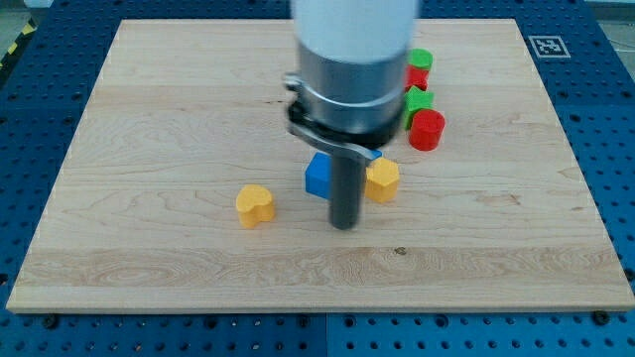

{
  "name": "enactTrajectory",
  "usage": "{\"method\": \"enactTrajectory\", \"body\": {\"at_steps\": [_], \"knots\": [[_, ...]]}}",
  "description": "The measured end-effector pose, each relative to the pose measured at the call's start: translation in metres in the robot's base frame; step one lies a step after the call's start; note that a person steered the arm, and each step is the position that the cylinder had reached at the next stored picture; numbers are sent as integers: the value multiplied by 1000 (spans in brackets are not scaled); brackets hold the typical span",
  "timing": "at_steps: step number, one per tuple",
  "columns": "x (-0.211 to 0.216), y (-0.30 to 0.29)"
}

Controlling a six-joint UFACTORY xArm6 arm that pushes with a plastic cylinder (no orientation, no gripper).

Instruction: Push the triangle and hexagon towards the left side of the board

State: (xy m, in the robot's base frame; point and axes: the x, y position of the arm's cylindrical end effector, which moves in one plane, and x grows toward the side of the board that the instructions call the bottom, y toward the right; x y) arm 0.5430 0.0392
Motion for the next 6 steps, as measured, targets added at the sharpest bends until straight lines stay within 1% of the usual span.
{"method": "enactTrajectory", "body": {"at_steps": [1, 2, 3, 4, 5, 6], "knots": [[4, 56], [-13, 103], [-49, 81], [-79, 20], [-88, -3], [-117, -3]]}}
